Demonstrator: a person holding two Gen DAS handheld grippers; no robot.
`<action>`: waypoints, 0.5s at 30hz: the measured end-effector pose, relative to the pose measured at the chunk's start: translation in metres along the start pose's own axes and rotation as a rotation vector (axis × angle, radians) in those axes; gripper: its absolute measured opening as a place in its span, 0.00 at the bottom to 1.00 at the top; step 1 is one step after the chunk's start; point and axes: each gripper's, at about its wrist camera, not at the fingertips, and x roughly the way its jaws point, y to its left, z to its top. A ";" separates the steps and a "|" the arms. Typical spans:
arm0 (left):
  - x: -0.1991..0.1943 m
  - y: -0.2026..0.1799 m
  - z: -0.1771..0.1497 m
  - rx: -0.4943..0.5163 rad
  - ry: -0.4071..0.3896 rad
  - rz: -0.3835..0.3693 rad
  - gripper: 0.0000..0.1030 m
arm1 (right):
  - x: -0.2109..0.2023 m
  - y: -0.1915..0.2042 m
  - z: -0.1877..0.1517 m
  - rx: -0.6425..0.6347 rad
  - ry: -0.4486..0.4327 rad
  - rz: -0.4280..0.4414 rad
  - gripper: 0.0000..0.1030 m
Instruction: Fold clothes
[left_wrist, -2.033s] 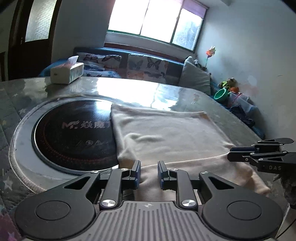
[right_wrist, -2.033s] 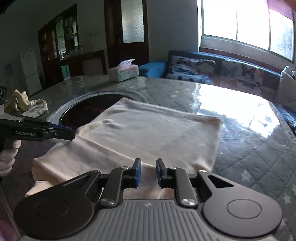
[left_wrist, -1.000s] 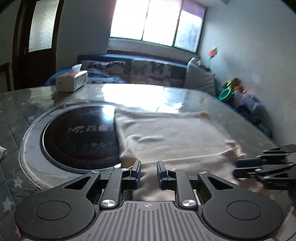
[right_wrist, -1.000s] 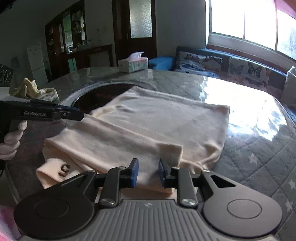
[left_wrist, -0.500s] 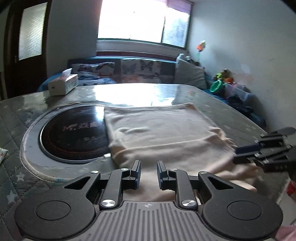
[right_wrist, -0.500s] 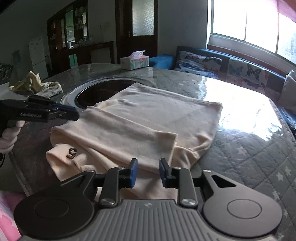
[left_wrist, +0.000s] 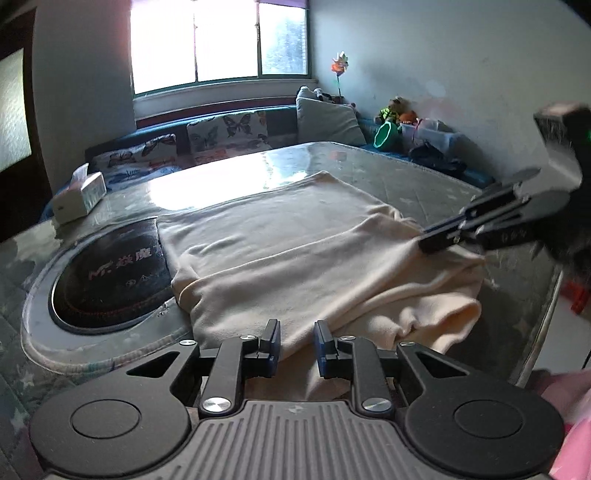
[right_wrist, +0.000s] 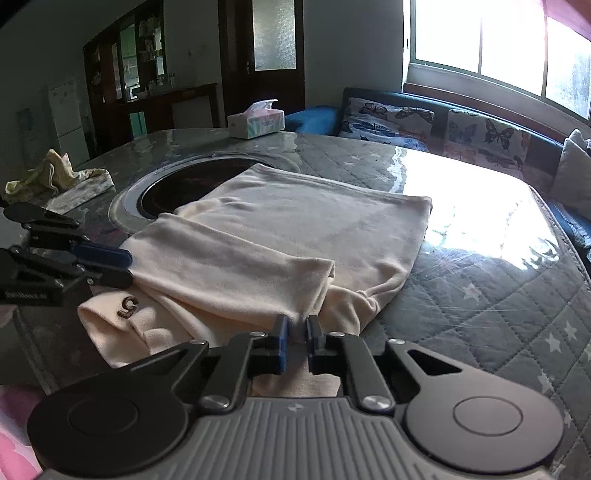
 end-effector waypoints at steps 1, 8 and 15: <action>0.000 -0.001 -0.001 0.013 0.001 0.004 0.20 | -0.002 0.001 0.000 -0.003 -0.002 0.000 0.07; -0.007 0.010 -0.003 0.008 -0.009 0.016 0.05 | -0.027 0.013 0.005 -0.023 -0.016 0.017 0.07; -0.017 0.020 -0.006 0.006 -0.004 0.015 0.07 | -0.023 0.012 -0.008 -0.023 0.023 -0.004 0.10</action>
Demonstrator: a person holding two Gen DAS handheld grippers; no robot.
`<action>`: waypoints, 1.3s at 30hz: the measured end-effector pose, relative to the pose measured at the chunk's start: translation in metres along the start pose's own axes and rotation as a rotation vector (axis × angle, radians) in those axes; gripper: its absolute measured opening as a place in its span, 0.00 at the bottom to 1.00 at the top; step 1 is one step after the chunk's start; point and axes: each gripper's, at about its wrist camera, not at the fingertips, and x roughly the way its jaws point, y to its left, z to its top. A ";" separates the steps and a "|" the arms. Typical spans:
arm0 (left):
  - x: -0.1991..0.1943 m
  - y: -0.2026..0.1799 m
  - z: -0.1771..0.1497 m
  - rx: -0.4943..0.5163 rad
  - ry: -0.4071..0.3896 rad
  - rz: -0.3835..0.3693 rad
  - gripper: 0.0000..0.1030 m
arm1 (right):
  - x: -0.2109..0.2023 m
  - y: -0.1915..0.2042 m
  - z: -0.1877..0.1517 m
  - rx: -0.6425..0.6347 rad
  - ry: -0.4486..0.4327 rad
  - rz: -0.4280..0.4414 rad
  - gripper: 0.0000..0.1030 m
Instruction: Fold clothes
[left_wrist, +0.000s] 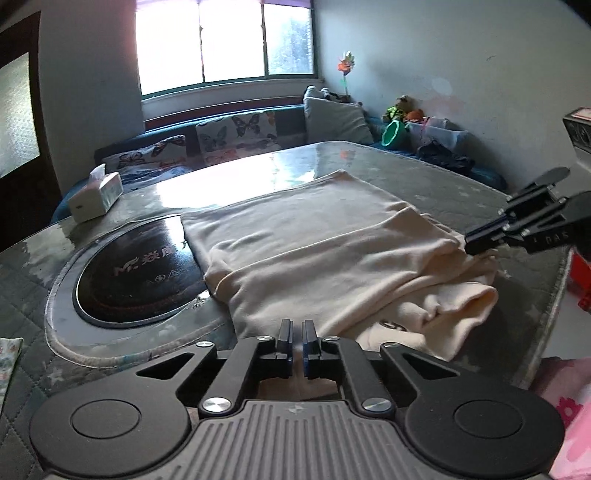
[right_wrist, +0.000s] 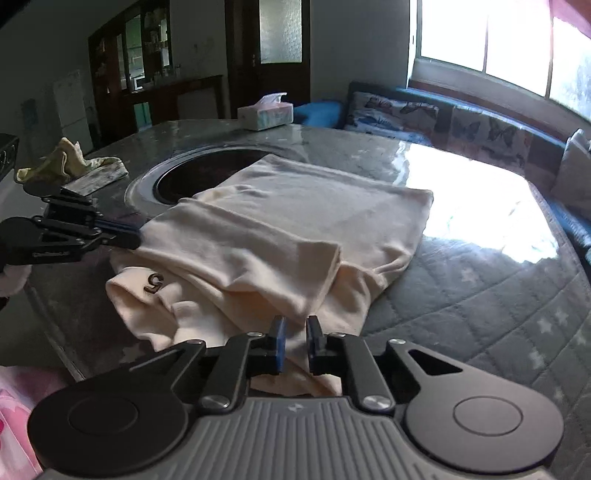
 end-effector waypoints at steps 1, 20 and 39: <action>-0.002 -0.002 0.000 0.016 -0.004 -0.007 0.07 | -0.003 0.000 0.002 -0.008 -0.011 -0.001 0.11; 0.013 -0.034 -0.006 0.239 -0.026 -0.004 0.03 | 0.018 0.028 0.008 -0.321 0.019 0.001 0.30; 0.015 -0.036 -0.001 0.242 -0.027 -0.023 0.09 | 0.025 0.031 0.007 -0.408 0.017 0.002 0.17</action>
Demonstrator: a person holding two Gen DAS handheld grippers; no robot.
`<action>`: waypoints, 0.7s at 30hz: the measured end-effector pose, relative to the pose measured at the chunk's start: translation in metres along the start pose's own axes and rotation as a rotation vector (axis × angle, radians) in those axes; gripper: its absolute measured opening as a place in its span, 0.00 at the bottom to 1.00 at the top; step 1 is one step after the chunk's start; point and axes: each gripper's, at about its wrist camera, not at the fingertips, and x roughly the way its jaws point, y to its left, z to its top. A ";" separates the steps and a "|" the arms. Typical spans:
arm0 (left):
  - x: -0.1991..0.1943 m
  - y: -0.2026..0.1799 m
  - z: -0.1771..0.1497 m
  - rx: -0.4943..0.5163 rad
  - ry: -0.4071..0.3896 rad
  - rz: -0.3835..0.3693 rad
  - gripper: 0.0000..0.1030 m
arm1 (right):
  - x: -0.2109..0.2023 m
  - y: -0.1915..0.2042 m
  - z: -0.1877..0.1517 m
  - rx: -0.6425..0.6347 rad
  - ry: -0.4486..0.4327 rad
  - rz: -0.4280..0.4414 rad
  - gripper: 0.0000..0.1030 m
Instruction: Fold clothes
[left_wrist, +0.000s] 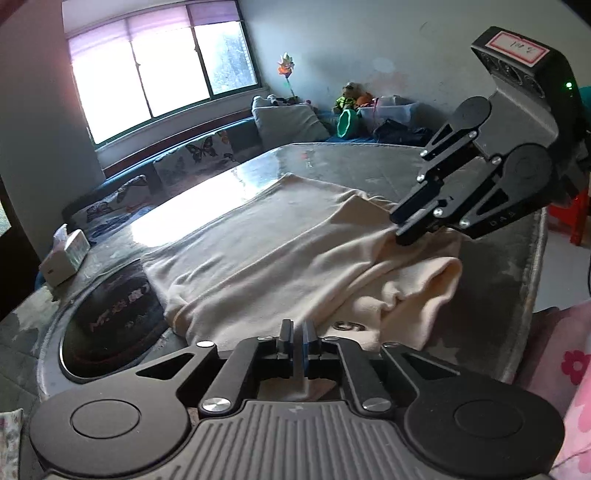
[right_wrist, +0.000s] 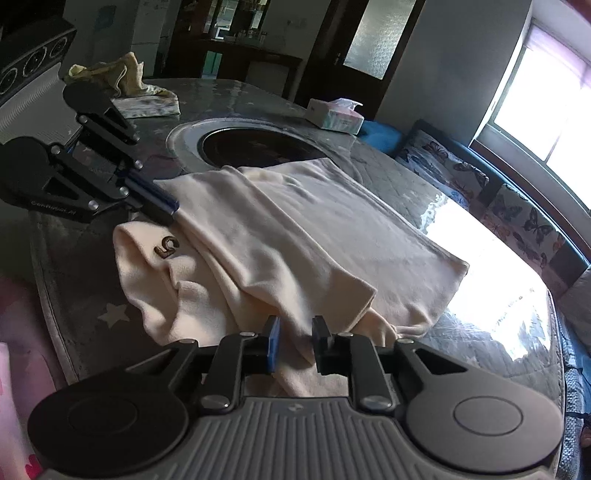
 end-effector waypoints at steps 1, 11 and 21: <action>0.001 0.000 0.000 0.010 0.000 0.004 0.15 | 0.001 0.000 0.000 -0.003 0.002 0.003 0.18; 0.006 -0.002 -0.003 0.056 0.002 0.001 0.03 | 0.007 0.000 0.002 -0.023 0.009 0.012 0.13; -0.011 0.008 -0.001 0.011 -0.041 0.020 0.01 | -0.008 -0.001 0.004 -0.011 -0.004 0.025 0.04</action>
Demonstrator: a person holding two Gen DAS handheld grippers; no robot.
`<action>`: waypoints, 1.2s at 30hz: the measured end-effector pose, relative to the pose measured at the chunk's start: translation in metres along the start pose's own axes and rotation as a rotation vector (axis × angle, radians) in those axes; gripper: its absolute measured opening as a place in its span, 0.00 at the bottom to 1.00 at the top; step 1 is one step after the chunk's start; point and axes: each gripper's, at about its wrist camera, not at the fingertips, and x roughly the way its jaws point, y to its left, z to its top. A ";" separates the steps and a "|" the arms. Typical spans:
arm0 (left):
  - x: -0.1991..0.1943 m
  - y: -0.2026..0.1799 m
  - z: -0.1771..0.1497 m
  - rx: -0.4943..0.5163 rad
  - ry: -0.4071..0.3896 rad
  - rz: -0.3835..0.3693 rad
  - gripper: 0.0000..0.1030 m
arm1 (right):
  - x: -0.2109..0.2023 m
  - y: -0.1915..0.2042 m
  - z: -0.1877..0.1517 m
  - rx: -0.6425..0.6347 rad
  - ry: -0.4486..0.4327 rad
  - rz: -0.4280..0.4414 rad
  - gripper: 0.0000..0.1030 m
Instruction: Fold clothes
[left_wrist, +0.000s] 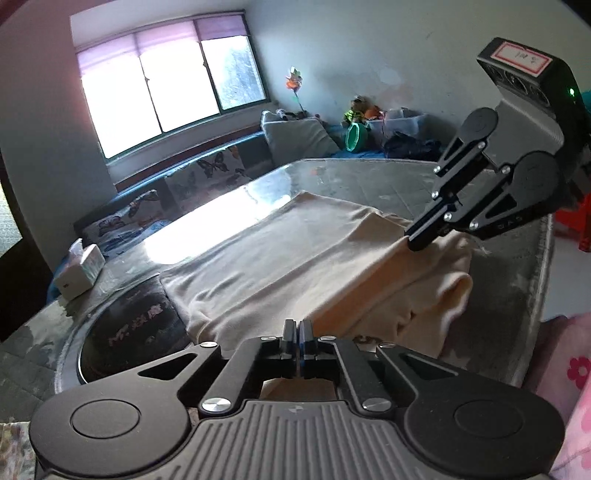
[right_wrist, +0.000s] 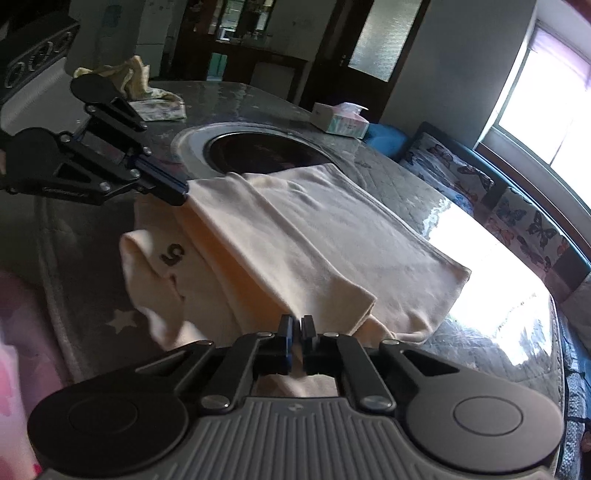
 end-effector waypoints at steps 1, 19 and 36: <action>0.000 -0.001 -0.001 0.006 0.006 -0.006 0.01 | 0.001 0.001 -0.001 -0.001 0.004 0.007 0.04; -0.003 0.027 0.008 -0.108 0.011 -0.064 0.05 | 0.008 -0.050 0.012 0.278 -0.076 -0.008 0.11; 0.065 0.077 0.014 -0.294 0.081 0.011 0.07 | 0.020 -0.030 0.003 0.276 -0.091 0.021 0.19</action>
